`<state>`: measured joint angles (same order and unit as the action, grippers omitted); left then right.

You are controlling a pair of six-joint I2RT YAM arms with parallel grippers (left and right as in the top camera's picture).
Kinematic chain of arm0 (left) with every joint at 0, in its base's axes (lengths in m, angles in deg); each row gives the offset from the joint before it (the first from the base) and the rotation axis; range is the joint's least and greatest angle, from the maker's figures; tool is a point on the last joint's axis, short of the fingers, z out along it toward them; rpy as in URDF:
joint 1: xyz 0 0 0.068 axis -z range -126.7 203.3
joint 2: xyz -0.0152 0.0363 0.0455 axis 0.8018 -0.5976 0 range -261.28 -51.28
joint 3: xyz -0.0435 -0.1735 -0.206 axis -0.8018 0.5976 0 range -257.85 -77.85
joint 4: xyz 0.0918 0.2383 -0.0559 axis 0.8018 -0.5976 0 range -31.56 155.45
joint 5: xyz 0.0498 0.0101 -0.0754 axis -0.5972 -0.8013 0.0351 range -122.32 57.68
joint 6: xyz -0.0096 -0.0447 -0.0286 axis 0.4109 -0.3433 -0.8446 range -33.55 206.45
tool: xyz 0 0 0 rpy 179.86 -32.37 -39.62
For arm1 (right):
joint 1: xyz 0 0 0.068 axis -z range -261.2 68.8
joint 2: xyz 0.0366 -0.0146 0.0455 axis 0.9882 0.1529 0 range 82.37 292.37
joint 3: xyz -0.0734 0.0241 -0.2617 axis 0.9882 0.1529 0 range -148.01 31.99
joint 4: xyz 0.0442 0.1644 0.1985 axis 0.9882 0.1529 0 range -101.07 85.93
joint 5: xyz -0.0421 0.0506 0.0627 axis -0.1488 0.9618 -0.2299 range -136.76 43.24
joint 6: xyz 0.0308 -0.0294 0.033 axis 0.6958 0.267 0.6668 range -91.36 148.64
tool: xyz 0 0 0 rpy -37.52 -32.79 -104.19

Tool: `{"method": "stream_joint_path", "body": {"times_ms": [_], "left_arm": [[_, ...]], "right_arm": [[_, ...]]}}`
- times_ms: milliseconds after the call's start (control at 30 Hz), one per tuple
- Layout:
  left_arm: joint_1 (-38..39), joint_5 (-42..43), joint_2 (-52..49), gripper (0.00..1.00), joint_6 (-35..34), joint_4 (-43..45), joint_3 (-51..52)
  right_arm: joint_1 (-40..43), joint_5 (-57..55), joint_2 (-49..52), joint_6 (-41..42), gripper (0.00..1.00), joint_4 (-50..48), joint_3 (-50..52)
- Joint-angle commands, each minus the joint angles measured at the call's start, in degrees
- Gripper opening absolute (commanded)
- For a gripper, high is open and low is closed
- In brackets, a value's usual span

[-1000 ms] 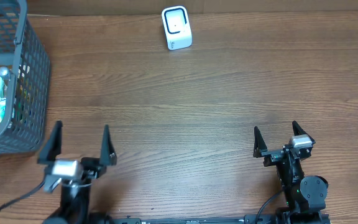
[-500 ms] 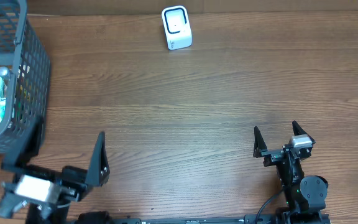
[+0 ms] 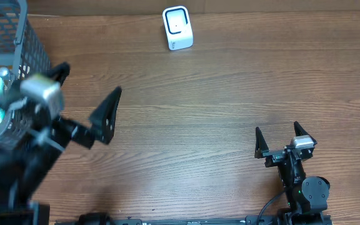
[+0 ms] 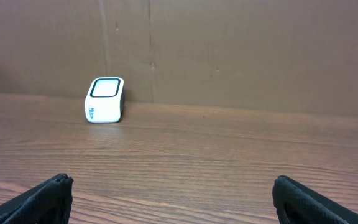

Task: Scan the item barcode
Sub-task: 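Move the left gripper up and over into the grey basket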

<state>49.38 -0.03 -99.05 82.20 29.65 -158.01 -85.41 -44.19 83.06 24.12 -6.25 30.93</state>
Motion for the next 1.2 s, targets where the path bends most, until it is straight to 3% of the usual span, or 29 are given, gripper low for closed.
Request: {"method": "stream_joint_path", "body": {"times_ms": [0, 233, 500, 767, 900, 1167], "left_arm": [[0.2, 2.3, -4.6, 1.00, 0.4, -3.5, -2.8], [0.2, 2.2, -10.4, 1.00, 0.4, -12.6, -2.7], [0.2, 2.2, -16.6, 1.00, 0.4, -13.6, -2.7], [0.2, -8.0, -19.8, 0.99, 0.1, -10.8, -2.7], [0.2, -18.2, -20.1, 0.99, -0.5, -11.1, -2.7], [0.2, -22.3, -20.1, 1.00, -0.5, -12.0, -2.7]], "right_arm": [[0.1, 0.1, -0.1, 0.0, 1.00, -0.2, 0.6], [0.1, 0.1, -0.1, 0.0, 1.00, -0.2, 0.6], [0.1, 0.1, -0.1, 0.0, 1.00, -0.2, 0.6], [0.1, 0.1, -0.1, 0.0, 1.00, -0.2, 0.6], [0.1, 0.1, -0.1, 0.0, 1.00, -0.2, 0.6], [0.1, 0.1, -0.1, 0.0, 1.00, -0.2, 0.6]]}}
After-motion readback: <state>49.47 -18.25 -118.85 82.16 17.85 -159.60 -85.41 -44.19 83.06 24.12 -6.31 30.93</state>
